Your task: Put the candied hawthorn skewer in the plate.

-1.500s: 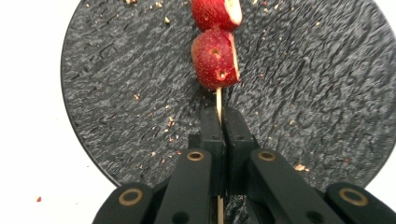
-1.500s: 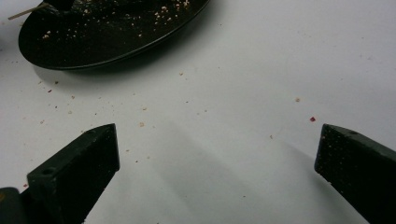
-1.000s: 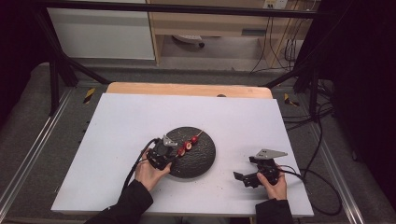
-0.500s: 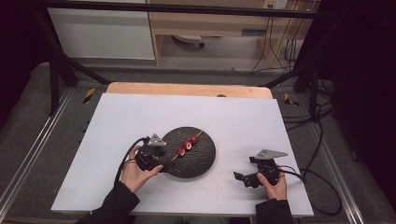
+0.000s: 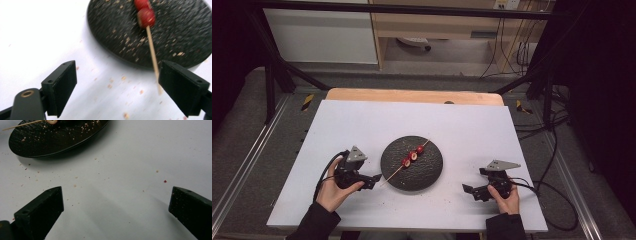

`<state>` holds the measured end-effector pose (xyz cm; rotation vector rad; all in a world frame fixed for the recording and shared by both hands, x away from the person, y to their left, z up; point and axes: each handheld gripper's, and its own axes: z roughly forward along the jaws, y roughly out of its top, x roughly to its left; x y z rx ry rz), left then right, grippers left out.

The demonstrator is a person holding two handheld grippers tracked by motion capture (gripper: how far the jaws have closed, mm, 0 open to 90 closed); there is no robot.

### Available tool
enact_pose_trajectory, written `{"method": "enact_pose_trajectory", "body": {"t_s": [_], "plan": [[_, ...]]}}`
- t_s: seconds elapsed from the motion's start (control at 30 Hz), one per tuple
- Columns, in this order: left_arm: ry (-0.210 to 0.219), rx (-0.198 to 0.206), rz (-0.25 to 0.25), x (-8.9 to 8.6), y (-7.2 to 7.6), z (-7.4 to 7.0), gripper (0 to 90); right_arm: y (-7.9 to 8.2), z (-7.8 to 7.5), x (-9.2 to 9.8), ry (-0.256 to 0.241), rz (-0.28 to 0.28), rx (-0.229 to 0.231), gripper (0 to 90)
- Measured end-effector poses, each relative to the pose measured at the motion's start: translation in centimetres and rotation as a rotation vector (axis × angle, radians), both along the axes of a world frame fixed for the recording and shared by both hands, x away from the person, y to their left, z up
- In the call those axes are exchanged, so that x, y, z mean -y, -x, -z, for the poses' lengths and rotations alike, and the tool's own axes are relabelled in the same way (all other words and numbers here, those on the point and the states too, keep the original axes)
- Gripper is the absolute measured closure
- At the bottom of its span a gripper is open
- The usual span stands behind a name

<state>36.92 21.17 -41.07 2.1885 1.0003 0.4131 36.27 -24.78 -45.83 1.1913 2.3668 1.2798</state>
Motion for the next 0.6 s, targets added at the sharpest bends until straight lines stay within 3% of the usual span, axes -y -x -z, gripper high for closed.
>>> {"method": "enact_pose_trajectory", "body": {"t_s": [0.5,0.57,0.6], "plan": [[0.127,0.059,-0.031,-5.1,2.3,2.9,14.0,0.0,0.1,-0.1,0.005,0.002,-0.013,0.5],[0.103,0.052,-0.025,-5.5,2.4,3.2,14.1,0.0,0.2,-0.2,0.008,0.000,-0.015,0.6],[0.104,0.069,-0.033,-5.7,2.5,3.3,14.1,0.0,0.2,-0.2,0.009,-0.001,-0.016,0.6]]}}
